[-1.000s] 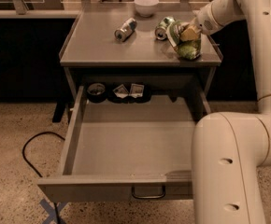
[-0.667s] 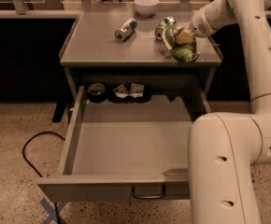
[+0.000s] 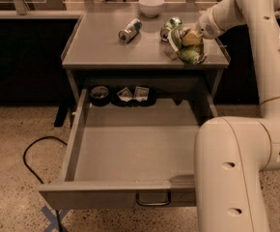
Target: Pick green jalapeno chip bag from top drawer and place on counter
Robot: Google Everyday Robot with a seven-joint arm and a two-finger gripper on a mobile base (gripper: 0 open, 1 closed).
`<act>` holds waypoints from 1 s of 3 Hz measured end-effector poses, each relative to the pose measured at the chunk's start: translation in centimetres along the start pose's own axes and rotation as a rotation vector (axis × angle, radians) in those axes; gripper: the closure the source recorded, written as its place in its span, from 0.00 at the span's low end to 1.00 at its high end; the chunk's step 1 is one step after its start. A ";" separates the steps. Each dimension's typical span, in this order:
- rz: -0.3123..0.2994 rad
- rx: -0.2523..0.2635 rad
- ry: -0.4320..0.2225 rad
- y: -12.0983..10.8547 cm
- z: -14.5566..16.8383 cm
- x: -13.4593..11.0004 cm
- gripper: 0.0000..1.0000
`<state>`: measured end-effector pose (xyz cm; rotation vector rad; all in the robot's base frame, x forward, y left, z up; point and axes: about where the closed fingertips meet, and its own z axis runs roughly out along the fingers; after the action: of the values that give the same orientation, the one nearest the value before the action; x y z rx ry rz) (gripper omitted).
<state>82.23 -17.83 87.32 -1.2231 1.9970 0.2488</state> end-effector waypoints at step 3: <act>0.000 0.000 0.000 0.0 0.0 0.0 0.00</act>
Offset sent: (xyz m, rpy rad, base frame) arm 0.0000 0.0000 0.0000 0.0000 0.0000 0.0000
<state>82.24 -17.82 87.30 -1.2232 1.9970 0.2490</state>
